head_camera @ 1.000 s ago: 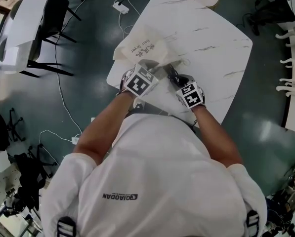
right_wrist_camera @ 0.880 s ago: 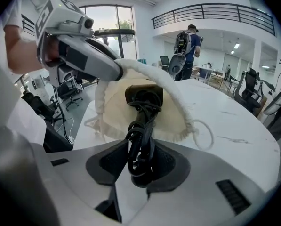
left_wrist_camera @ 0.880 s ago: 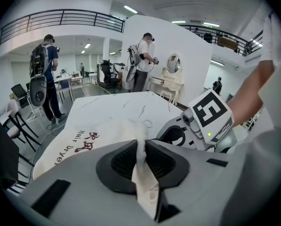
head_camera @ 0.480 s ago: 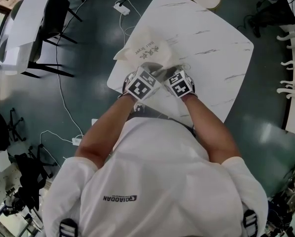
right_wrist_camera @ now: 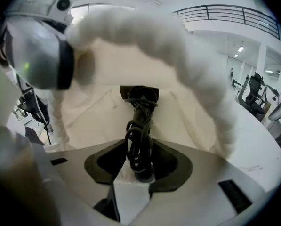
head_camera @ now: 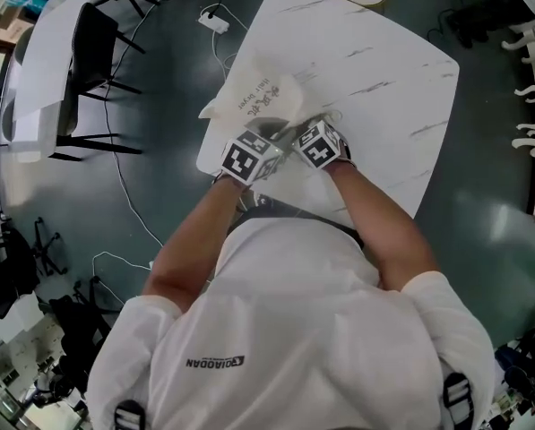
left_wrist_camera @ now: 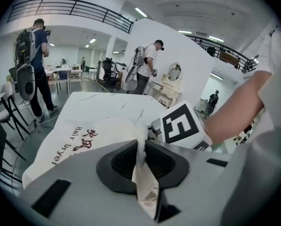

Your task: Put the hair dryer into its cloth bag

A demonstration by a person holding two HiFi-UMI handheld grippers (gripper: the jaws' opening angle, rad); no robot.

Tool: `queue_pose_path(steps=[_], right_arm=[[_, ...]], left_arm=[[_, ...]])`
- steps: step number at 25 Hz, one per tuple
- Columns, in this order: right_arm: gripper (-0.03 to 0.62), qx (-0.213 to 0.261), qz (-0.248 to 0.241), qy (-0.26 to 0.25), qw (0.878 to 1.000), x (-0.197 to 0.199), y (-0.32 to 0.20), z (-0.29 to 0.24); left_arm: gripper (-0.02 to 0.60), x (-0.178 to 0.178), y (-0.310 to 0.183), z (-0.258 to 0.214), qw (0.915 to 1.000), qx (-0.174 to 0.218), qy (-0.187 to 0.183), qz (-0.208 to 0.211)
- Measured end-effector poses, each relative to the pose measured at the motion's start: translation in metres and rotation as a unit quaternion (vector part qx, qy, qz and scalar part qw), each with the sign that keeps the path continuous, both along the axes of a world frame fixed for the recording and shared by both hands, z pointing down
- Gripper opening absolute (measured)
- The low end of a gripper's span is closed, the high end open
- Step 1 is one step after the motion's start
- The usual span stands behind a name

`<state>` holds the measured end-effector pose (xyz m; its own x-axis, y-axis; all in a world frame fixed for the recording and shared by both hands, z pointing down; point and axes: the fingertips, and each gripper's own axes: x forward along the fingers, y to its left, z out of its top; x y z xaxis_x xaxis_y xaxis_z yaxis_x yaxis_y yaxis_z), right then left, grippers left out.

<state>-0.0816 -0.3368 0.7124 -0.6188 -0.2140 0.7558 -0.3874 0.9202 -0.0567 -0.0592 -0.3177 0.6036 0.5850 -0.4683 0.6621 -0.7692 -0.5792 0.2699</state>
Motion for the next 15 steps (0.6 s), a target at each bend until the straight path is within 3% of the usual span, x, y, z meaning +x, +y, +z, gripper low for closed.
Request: queue_pose_path(steps=[7, 11, 15], right_arm=[[0.187, 0.002, 0.013, -0.045, 0.999, 0.050, 0.021, -0.033], [0.179, -0.012, 0.082, -0.074, 0.994, 0.098, 0.028, -0.051], [0.169, -0.025, 0.167, -0.094, 0.981, 0.146, 0.039, -0.067]], left_arm=[[0.069, 0.009, 0.001, 0.029, 0.9993, -0.027, -0.019, 0.017], [0.072, 0.015, 0.003, 0.056, 0.9969, -0.042, -0.054, 0.038], [0.085, 0.020, 0.009, 0.074, 0.9928, -0.051, -0.087, 0.064]])
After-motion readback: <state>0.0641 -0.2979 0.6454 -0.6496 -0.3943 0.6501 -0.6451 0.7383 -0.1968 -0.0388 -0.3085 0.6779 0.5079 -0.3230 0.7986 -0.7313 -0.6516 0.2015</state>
